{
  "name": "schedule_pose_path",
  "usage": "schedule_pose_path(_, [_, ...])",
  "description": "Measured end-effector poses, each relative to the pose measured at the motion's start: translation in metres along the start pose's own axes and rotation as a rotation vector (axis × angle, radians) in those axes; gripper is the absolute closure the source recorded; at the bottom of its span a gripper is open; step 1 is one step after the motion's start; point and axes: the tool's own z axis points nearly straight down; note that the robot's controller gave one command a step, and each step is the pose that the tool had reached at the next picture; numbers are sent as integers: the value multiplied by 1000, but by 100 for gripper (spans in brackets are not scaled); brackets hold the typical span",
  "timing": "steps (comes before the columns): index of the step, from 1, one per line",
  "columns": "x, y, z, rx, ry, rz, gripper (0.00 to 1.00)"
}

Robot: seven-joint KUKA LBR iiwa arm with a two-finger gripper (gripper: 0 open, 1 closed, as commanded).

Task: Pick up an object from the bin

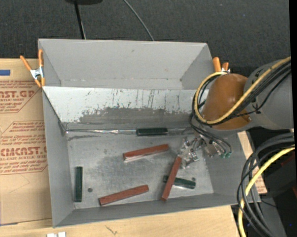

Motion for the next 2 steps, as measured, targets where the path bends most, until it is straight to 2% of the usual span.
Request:
schedule_pose_path(1, [0,0,0,0,0,-1,100])
schedule_pose_path(2, [-7,0,-28,-4,5,72,100])
